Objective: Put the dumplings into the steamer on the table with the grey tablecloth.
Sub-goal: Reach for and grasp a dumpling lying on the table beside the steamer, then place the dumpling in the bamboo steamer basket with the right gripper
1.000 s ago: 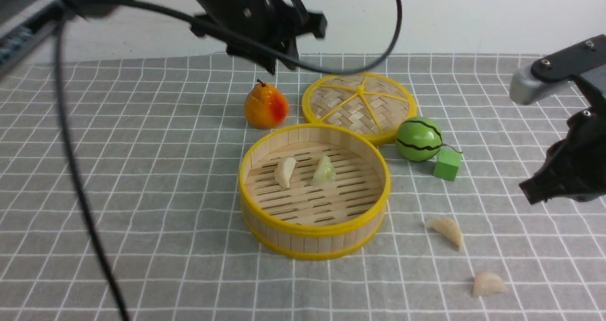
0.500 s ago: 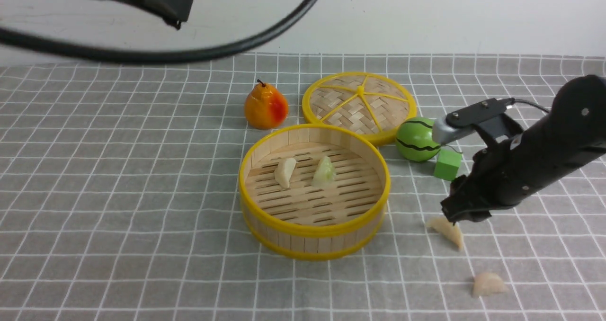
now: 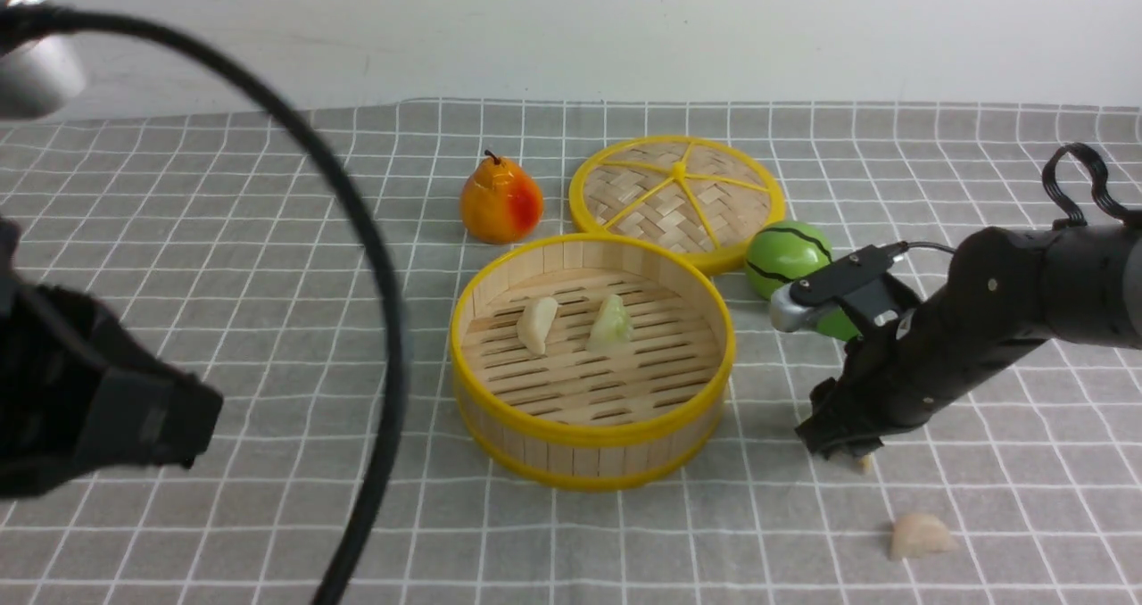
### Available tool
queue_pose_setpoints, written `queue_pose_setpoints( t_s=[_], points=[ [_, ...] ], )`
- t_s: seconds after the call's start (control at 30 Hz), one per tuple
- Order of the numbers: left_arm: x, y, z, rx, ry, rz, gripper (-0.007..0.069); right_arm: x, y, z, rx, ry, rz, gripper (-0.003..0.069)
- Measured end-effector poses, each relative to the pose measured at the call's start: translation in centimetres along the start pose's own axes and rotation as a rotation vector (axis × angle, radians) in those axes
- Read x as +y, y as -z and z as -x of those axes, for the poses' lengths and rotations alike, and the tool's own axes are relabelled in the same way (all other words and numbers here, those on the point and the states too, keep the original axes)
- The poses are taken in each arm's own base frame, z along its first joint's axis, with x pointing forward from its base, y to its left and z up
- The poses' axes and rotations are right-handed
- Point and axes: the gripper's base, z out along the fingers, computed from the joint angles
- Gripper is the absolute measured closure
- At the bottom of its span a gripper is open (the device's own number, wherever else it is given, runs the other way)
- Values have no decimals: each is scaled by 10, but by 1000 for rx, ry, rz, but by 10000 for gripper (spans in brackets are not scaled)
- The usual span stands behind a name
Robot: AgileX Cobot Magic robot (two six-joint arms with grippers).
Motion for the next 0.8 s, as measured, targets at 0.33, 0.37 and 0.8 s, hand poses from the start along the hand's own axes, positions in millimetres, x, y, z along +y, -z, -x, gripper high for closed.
queue_pose_setpoints(
  t_s=[0.33, 0.37, 0.8],
  points=[
    [6, 36, -58, -134, 25, -34, 638, 13, 69, 39, -68, 25, 21, 465],
    [6, 40, -61, -151, 24, -38, 638, 24, 86, 52, -88, 55, 42, 465],
    [7, 42, -65, -160, 22, -37, 638, 148, 42, 116, -108, 241, 164, 465]
  ],
)
